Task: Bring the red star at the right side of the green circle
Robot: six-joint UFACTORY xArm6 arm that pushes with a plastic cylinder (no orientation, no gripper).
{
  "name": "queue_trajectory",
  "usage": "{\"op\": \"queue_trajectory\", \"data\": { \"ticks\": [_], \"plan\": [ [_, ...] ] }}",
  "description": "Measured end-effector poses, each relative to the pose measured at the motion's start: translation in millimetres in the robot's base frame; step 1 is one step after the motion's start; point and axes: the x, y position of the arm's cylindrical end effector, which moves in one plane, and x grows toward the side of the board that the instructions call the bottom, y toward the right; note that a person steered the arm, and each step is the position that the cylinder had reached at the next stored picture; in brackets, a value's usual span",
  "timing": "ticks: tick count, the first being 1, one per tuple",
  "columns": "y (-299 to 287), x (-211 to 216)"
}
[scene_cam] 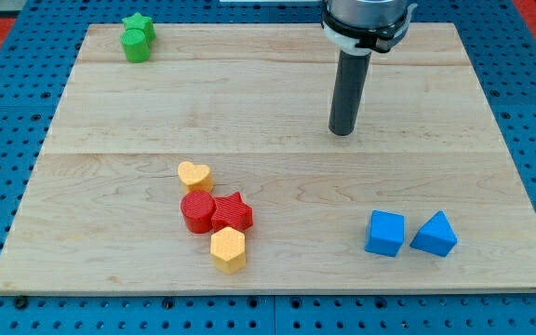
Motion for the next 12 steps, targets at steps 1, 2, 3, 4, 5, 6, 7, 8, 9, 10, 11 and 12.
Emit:
{"op": "queue_trajectory", "data": {
  "ticks": [1,2,3,4,5,6,7,8,9,10,11,12],
  "plan": [
    [0,0],
    [0,0],
    [4,0],
    [9,0],
    [9,0],
    [23,2],
    [27,23],
    [23,43],
    [14,46],
    [1,67],
    [-16,92],
    [-58,124]
  ]
}}
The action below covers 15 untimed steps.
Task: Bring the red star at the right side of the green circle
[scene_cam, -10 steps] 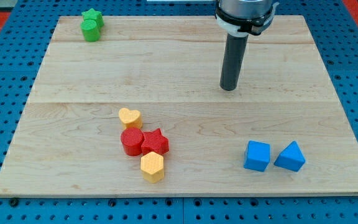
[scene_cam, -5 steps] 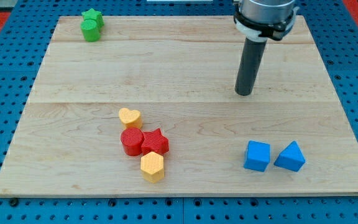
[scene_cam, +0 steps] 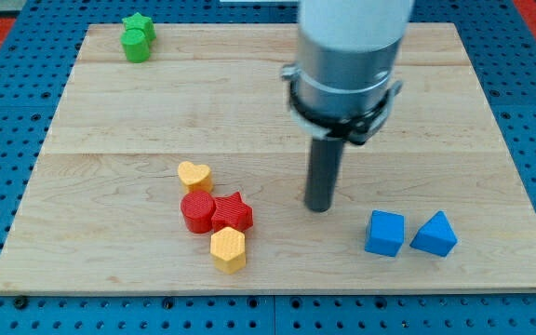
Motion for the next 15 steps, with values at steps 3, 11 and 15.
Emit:
{"op": "queue_trajectory", "data": {
  "ticks": [3,11,15],
  "plan": [
    [-157,14],
    [-143,-73],
    [-110,-225]
  ]
}}
